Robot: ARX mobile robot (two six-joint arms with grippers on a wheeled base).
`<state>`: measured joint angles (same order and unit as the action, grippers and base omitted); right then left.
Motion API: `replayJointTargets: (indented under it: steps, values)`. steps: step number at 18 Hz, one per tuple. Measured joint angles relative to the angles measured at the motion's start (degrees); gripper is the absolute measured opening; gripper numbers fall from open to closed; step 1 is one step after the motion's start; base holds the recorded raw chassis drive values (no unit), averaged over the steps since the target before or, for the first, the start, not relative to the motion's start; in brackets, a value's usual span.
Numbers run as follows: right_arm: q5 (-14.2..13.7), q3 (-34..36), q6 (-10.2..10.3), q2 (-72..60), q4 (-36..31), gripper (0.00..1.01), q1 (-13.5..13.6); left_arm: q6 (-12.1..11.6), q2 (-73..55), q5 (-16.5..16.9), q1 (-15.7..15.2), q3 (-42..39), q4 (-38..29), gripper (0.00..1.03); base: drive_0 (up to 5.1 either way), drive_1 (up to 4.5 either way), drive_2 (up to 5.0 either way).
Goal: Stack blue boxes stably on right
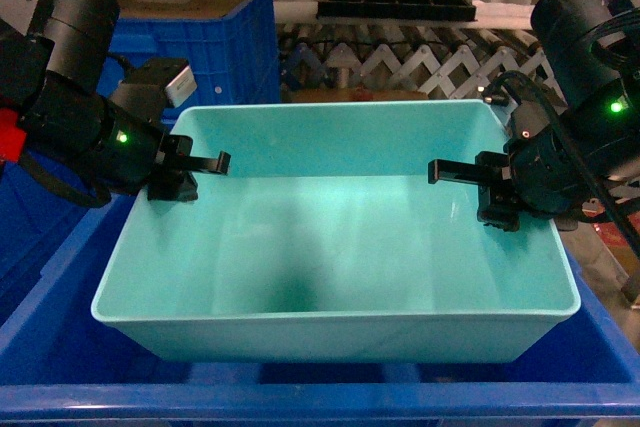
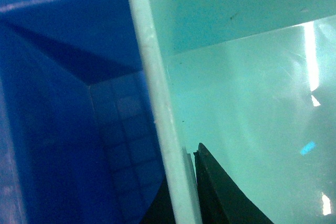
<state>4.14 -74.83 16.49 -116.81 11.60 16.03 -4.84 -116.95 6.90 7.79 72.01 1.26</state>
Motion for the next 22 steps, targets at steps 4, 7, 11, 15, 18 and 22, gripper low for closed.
replayJointTargets:
  steps: [4,7,11,15,18,22]
  values:
    - [0.15,-2.58,1.38,-3.78,-0.85,0.08,-0.31,-2.10,-3.91,-0.52,0.20,4.85,-0.07,0.02,0.0,0.00,0.0]
    - [1.11,-3.54,2.21,-6.86,0.39,0.08,-0.35,-3.32,-6.49,-1.03,0.37,6.82,2.32,0.02,0.0,0.00,0.0]
    - [1.75,-3.72,2.60,-7.93,0.96,0.08,-0.37,-3.72,-7.96,-1.64,0.35,7.32,3.41,0.02,0.0,0.00,0.0]
    - [2.12,-3.80,0.76,-7.93,-0.87,0.08,-0.37,-3.54,-7.93,-2.40,0.35,7.41,3.54,0.08,0.0,0.00,0.0]
    - [5.40,-3.54,-4.35,-7.69,-1.25,0.33,0.37,-4.68,-7.72,-2.93,0.04,9.07,5.18,0.36,0.0,0.00,0.0]
    - [11.08,-3.96,-7.04,-5.55,-1.20,0.77,2.43,-4.68,-7.72,-3.06,-0.79,8.92,5.20,0.79,0.0,0.00,0.0]
